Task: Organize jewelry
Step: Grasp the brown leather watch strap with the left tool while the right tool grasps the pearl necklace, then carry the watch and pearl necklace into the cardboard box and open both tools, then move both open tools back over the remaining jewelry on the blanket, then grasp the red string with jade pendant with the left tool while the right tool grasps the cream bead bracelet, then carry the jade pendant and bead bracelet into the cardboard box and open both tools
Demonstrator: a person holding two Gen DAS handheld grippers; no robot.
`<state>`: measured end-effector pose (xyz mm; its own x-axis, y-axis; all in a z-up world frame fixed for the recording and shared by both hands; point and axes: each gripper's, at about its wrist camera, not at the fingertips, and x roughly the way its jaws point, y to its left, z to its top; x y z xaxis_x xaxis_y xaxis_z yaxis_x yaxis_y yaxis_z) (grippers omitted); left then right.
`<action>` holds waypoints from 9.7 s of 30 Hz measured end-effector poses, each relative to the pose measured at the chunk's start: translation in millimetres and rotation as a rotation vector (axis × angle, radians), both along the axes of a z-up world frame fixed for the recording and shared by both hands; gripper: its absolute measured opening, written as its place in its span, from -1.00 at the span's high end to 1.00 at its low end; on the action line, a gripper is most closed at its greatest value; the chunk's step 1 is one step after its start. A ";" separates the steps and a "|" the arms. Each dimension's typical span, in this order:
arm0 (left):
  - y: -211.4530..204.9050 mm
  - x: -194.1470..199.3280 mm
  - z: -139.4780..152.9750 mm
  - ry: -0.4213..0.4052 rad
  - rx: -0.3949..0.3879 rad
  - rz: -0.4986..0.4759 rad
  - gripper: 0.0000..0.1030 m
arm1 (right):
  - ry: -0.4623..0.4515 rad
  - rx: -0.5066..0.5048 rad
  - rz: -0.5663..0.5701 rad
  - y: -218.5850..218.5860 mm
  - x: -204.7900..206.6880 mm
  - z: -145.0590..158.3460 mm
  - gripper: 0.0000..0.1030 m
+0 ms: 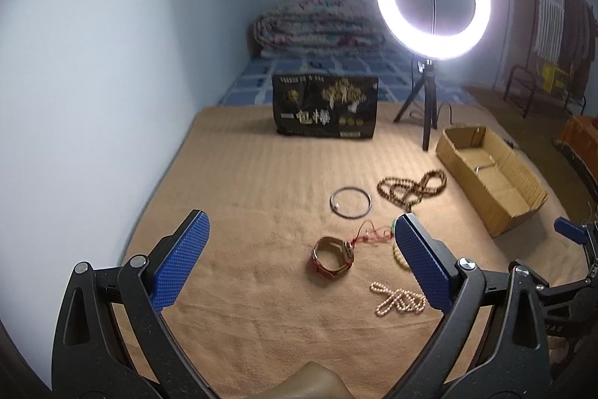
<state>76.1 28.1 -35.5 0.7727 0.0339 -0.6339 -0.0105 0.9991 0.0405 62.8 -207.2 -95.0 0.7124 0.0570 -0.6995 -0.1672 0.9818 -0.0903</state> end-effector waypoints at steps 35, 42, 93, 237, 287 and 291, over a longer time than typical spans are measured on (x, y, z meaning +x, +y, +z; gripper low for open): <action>18.1 115.2 -152.2 0.524 -0.136 0.027 0.03 | 0.274 0.058 0.299 70.0 42.4 -100.5 -0.90; 15.1 123.6 -169.0 0.568 -0.143 0.024 0.23 | 0.283 0.028 0.355 83.9 42.0 -112.1 -0.73; -24.5 122.3 -81.3 0.306 -0.192 -0.014 0.85 | 0.088 0.172 0.245 13.8 73.1 -7.1 0.88; -49.8 151.4 -182.3 0.495 -0.038 -0.357 0.45 | 0.383 0.039 0.293 33.3 118.7 -111.6 -0.22; -54.5 133.9 -106.1 0.340 -0.155 -0.325 0.98 | 0.233 0.056 0.243 24.1 111.7 -58.5 0.88; -55.5 131.3 -95.8 0.319 -0.178 -0.320 0.98 | 0.208 0.072 0.226 16.0 111.7 -48.5 0.88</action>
<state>207.4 -27.4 -131.3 0.4926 -0.3046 -0.8152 0.2839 0.9417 -0.1804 174.5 -191.2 -143.5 0.5177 0.2527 -0.8174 -0.3899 0.9201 0.0375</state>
